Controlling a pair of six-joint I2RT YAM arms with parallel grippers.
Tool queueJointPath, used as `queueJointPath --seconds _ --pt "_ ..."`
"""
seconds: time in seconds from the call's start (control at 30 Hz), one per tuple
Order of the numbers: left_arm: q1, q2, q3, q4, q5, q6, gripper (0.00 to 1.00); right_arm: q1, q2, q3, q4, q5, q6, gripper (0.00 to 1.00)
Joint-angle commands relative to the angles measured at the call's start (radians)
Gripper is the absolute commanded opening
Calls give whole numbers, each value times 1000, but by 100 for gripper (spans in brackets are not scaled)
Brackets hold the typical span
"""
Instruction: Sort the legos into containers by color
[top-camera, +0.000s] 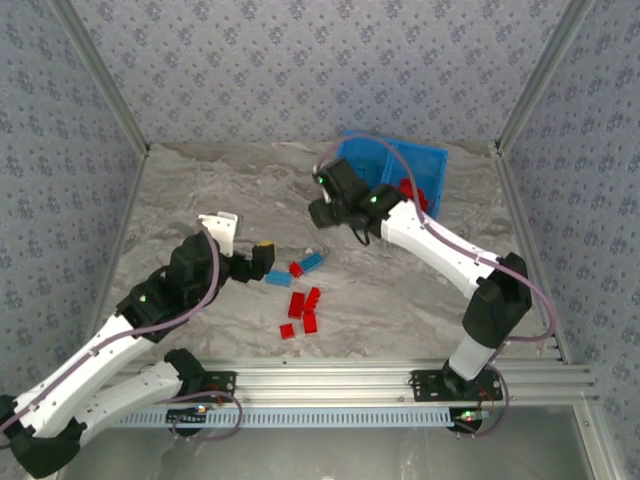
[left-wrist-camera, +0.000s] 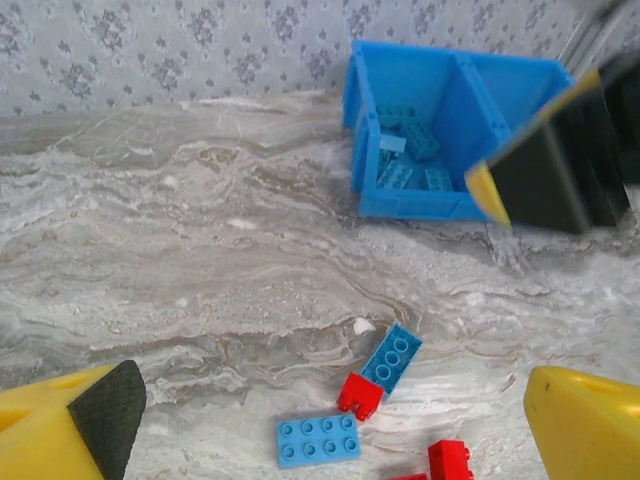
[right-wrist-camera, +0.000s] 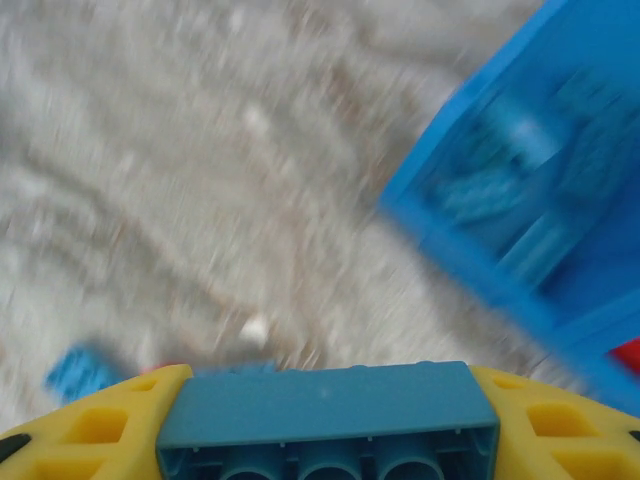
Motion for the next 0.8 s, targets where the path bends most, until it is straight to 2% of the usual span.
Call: queueJointPath --seconds 0.0,0.2,0.33,0.47,0.57,0.6,0.77 --pt "7 -7 9 -32 3 9 99 -98 159 123 -11 119 -91 49" --pt "7 -4 13 -133 14 -18 99 -228 444 446 -88 113 -149 50" --pt "7 11 12 -156 49 -25 99 -262 606 654 -162 99 -192 52" --pt "7 40 13 -151 67 -26 99 -271 731 863 -280 117 -208 60" --pt "8 65 12 -123 74 -16 99 -272 721 878 -298 120 -202 79" --pt "8 79 13 -114 79 -9 99 -272 705 875 -304 122 -196 82" --pt "8 197 65 -104 127 41 99 -272 598 826 -318 120 -187 82"
